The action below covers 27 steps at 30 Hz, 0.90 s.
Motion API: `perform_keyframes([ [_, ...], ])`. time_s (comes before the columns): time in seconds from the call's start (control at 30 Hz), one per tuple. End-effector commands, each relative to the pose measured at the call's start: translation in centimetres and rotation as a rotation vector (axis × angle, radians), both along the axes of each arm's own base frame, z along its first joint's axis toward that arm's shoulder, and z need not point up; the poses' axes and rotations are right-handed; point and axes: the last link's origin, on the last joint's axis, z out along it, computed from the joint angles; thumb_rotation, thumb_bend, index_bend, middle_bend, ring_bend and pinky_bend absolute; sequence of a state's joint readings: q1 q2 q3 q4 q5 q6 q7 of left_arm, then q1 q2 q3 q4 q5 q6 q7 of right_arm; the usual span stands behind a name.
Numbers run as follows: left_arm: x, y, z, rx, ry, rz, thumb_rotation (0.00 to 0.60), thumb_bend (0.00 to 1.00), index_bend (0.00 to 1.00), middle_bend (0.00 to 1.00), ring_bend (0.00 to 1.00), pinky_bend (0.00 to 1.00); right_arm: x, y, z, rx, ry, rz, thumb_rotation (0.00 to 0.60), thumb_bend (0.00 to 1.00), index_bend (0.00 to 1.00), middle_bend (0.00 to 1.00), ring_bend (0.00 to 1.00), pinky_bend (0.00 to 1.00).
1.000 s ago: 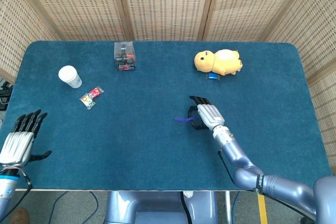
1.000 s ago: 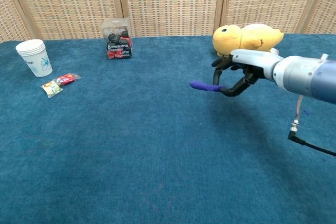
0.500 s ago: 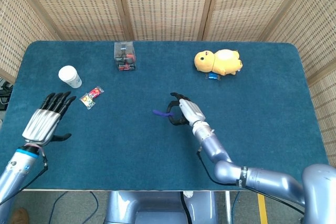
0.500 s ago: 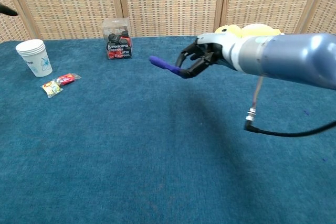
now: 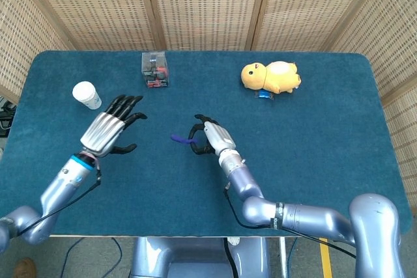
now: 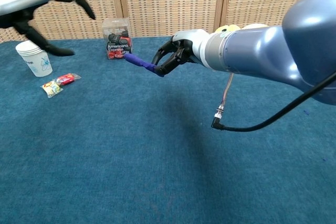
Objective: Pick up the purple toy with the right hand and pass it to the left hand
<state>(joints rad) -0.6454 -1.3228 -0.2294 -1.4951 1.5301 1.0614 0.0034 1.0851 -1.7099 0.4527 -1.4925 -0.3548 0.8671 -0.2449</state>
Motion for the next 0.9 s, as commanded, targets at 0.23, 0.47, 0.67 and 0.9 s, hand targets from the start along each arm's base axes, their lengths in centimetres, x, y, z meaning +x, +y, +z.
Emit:
perform_keyframes([
  [0.23, 3.8, 1.0, -2.6, -0.027, 0.040, -0.064, 0.600, 0.30, 0.38, 0.00, 0.00, 0.00, 0.3, 0.0, 0.0, -0.001, 0.010, 0.007, 0.600, 0.62, 0.59, 0.15, 0.00, 0.00],
  [0.47, 4.6, 0.4, -4.3, -0.055, 0.090, -0.070, 0.600, 0.30, 0.38, 0.00, 0.00, 0.00, 0.4, 0.1, 0.1, -0.004, 0.016, 0.015, 0.600, 0.62, 0.59, 0.15, 0.00, 0.00],
  [0.67, 5.1, -0.1, -5.7, -0.063, 0.114, -0.078, 0.600, 0.33, 0.41, 0.00, 0.00, 0.00, 0.5, 0.4, 0.0, 0.003, 0.015, 0.018, 0.600, 0.62, 0.59, 0.15, 0.00, 0.00],
  [0.9, 5.5, 0.0, -6.7, -0.045, 0.112, -0.063, 0.600, 0.33, 0.42, 0.00, 0.00, 0.00, 0.8, 0.8, -0.3, 0.012, 0.020, 0.031, 0.600, 0.62, 0.59, 0.15, 0.00, 0.00],
])
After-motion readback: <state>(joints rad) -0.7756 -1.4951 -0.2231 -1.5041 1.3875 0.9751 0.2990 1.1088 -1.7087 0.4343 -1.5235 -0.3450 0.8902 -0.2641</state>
